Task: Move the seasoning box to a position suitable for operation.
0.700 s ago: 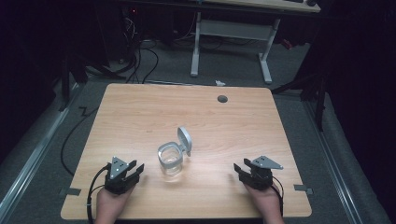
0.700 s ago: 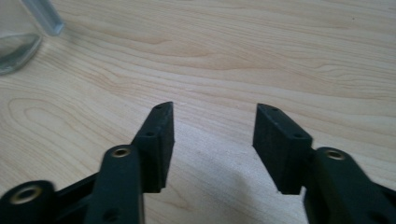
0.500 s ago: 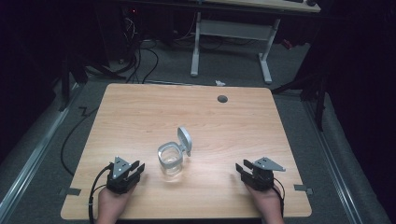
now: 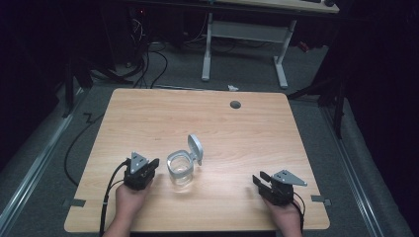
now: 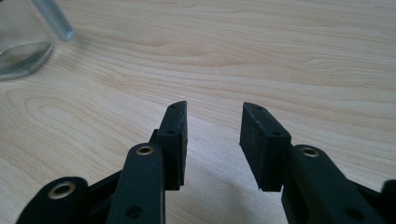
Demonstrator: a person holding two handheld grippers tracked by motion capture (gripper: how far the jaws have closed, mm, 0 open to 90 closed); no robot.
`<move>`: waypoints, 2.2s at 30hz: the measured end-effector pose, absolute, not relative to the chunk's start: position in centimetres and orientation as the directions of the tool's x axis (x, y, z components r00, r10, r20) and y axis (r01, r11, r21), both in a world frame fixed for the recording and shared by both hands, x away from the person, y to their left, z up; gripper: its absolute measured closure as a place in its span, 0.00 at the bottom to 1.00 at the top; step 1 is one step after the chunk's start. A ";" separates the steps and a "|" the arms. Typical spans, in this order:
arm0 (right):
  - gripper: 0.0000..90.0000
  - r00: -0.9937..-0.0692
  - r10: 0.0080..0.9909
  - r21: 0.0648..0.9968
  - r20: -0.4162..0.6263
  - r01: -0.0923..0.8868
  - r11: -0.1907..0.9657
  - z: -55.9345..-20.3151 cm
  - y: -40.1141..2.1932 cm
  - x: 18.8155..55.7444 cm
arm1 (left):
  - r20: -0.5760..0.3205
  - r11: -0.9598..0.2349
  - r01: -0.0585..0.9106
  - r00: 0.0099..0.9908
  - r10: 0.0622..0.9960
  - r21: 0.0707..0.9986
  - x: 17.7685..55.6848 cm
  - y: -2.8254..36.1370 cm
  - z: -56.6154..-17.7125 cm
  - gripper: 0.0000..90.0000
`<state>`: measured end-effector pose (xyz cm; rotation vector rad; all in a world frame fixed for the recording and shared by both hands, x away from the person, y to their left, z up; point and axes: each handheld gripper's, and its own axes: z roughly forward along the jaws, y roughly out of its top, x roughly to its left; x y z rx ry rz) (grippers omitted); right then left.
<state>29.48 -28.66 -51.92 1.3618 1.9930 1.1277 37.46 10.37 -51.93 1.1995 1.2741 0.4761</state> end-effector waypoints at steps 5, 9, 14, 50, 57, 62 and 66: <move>0.67 -0.416 0.907 0.827 0.063 0.530 0.186 -52.1 -28.3 29.4 | -0.471 0.368 0.332 0.322 0.821 0.868 38.1 8.9 -51.9 1.00; 0.66 -0.419 0.906 0.829 0.058 0.527 0.191 -52.1 -28.2 29.4 | -0.466 0.359 0.332 0.339 0.817 0.872 37.6 8.6 -52.0 1.00; 0.66 -0.415 0.908 0.830 0.057 0.525 0.188 -52.1 -28.2 29.5 | -0.476 0.369 0.333 0.342 0.810 0.867 37.3 8.4 -52.1 1.00; 0.67 -0.403 0.914 0.828 0.054 0.529 0.184 -52.4 -28.0 29.7 | -0.465 0.342 0.331 0.443 0.767 0.880 30.9 5.8 -51.4 1.00; 0.67 -0.407 0.912 0.828 0.056 0.529 0.185 -52.5 -28.0 29.7 | -0.468 0.337 0.340 0.461 0.754 0.878 30.4 5.3 -51.4 1.00; 0.67 -0.410 0.911 0.824 0.054 0.533 0.191 -52.5 -27.8 29.7 | -0.471 0.329 0.352 0.479 0.741 0.876 30.0 4.9 -51.4 1.00; 0.67 -0.413 0.909 0.826 0.050 0.529 0.195 -52.6 -27.8 29.8 | -0.468 0.327 0.350 0.483 0.740 0.878 29.9 4.8 -51.4 1.00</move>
